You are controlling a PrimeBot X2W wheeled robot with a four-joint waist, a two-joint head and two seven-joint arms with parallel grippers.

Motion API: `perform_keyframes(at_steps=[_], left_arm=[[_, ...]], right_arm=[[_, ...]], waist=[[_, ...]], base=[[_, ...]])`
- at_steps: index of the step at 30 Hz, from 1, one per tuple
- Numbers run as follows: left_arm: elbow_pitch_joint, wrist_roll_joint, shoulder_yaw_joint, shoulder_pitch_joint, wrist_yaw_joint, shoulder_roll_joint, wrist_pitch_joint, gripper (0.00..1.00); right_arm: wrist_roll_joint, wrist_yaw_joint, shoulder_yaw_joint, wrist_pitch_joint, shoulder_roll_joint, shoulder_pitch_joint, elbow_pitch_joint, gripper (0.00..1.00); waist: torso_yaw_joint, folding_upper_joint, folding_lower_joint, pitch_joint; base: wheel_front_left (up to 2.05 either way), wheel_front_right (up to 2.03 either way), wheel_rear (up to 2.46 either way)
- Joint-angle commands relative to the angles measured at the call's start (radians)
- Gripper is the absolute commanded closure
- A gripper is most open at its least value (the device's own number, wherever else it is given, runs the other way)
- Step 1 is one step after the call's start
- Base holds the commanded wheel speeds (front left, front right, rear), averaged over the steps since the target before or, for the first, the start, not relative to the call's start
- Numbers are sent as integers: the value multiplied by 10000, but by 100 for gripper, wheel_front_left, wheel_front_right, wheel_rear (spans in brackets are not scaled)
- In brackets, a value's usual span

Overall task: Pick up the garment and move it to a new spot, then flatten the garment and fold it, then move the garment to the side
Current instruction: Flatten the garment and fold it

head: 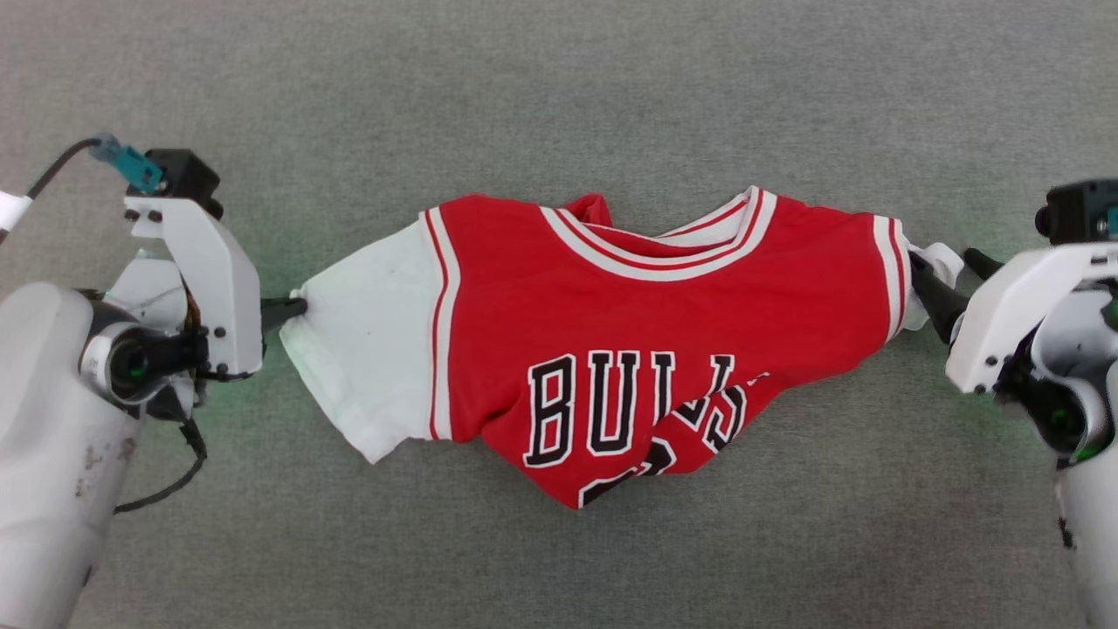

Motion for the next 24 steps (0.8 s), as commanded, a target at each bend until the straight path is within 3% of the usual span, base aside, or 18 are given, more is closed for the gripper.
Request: perform_keyframes(at_steps=[1, 2, 3, 12, 24], left_arm=[[195, -44, -210, 139, -2, -229, -29, 100], [212, -44, -229, 91, -3, -233, -51, 100], [222, -53, -245, 34, -5, -239, -89, 100], [254, -124, -299, -429, 2, -107, -324, 100], [220, 350, -293, -2117, 3, -55, -770, 100]], right_arm=[[103, -15, 217, 459, 41, 47, 381, 51], [185, -15, 261, 691, 37, -42, 504, 97], [253, -15, 388, 968, 13, -111, 593, 100], [801, -13, 457, 1959, -313, -878, 333, 100], [789, -13, -422, 939, 17, -2389, -449, 100]], waist=[[78, 0, 0, 40], [102, 0, 0, 39], [127, 0, 0, 31], [183, 0, 0, -275], [301, 0, 0, -1737]], base=[[0, 0, 0], [0, 0, 0], [0, 0, 0], [0, 0, 0], [0, 0, 0]])
